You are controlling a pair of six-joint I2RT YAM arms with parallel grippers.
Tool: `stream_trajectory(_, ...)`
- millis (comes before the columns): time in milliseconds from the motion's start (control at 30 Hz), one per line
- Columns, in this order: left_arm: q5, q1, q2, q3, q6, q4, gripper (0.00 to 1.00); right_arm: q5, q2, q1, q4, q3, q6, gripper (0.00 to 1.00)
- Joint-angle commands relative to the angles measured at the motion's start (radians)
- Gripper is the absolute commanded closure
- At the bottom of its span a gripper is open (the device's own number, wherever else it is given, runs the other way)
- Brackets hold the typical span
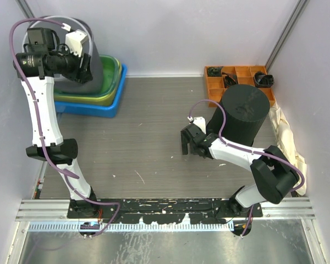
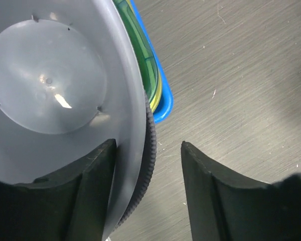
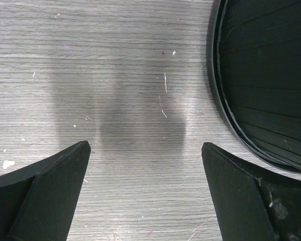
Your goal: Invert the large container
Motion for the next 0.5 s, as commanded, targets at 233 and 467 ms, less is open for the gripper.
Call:
stream_trajectory(233, 0.034, 0.001, 0.013, 0.074, -0.148, 0.045, 0.40, -0.007, -0.037, 0.005, 0.005, 0.007, 0.013, 0.00)
stream_trajectory(467, 0.081, 0.018, -0.013, 0.083, -0.228, 0.090, 0.64, -0.045, 0.006, 0.005, 0.017, 0.017, 0.005, 0.00)
